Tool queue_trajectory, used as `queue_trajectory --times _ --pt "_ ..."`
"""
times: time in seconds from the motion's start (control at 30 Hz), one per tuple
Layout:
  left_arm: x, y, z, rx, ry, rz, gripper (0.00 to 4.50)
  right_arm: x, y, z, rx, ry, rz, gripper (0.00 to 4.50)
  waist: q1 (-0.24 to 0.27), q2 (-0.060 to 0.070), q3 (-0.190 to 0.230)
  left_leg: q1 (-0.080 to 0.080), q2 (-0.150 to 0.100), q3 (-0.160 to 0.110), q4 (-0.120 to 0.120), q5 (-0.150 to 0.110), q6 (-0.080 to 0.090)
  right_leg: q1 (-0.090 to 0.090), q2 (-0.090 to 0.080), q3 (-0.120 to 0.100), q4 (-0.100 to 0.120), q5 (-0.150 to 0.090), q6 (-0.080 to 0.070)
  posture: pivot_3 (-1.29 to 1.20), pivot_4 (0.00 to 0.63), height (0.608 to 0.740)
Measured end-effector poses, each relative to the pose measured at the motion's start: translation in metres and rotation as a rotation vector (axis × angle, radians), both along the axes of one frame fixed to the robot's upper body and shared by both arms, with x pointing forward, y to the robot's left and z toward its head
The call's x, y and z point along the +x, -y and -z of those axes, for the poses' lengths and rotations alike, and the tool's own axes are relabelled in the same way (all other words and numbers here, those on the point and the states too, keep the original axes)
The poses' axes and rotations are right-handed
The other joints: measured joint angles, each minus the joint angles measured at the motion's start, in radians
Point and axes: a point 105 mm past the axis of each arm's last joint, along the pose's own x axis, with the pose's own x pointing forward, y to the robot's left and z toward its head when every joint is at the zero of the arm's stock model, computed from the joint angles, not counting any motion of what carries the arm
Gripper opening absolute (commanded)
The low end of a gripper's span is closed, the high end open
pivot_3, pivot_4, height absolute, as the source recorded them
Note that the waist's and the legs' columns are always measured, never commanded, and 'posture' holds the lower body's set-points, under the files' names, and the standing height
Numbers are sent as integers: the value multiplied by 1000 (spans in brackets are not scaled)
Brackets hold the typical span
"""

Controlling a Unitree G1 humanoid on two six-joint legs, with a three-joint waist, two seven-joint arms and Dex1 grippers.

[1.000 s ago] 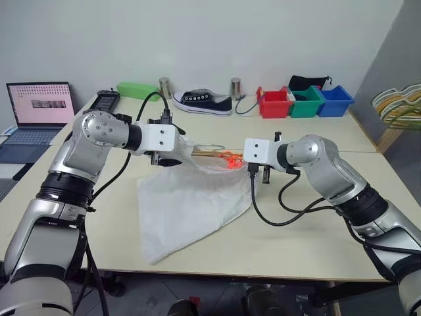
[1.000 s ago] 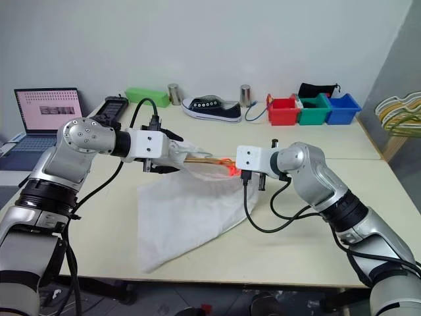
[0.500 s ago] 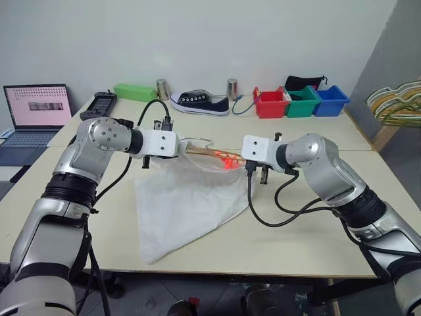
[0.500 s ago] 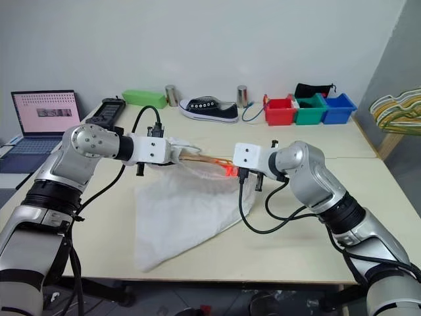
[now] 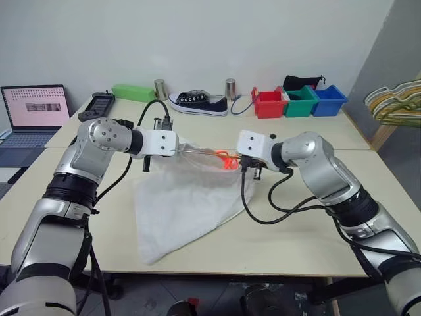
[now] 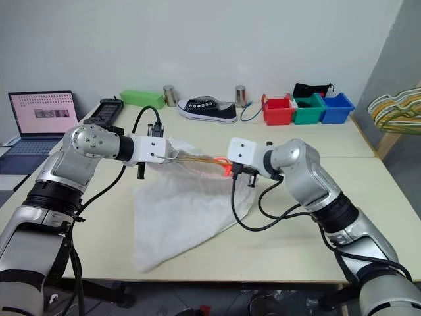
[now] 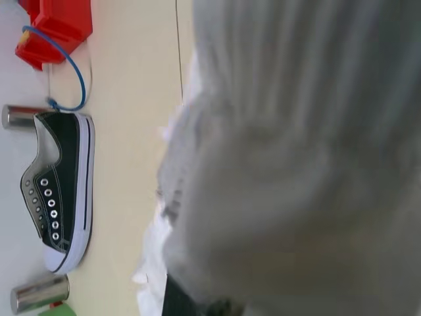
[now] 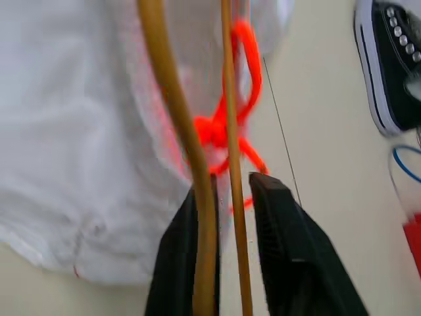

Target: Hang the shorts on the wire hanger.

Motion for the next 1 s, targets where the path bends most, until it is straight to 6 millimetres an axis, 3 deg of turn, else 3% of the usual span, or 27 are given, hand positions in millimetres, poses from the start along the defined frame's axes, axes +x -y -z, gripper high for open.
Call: queue_trajectory --times 0.17,0.27,0.4,0.57,0.73,0.93,1.0 --pt "-2 2 2 -3 -5 4 0 -5 10 -8 -1 -10 -14 2935 -5 0 0 0 0 -2 0 0 0 0 -1 1 0 0 0 -207 7 740" --pt "-5 1 9 -4 -23 2 0 -6 34 -15 -21 -12 20 3713 -7 0 0 0 0 -1 0 0 0 0 -1 0 0 0 0 -203 13 740" --pt "-9 -6 13 -1 -33 -18 0 -16 65 -8 12 -156 83 4469 -9 0 0 0 0 0 0 0 0 0 -1 0 0 0 0 -196 14 740" --pt "-11 -8 7 -18 -21 -28 0 -14 75 15 219 -372 215 4469 -20 -3 -2 2 1 1 0 0 1 2 1 1 0 0 0 -183 13 740" --pt "-15 -7 3 -47 -19 -26 0 -8 50 52 453 -652 314 4469 -32 -3 -2 4 0 0 0 2 3 4 1 1 1 1 -2 -171 6 740" --pt "-18 -8 2 -54 -24 -36 0 7 33 79 622 -790 440 4469 -33 -3 -2 4 -1 0 0 2 3 4 1 0 1 1 -1 -159 2 740" --pt "-19 -7 2 -53 -26 -32 0 11 30 79 665 -802 456 4093 -32 -3 -2 4 -1 0 0 2 3 4 1 0 1 1 -1 -158 0 740"
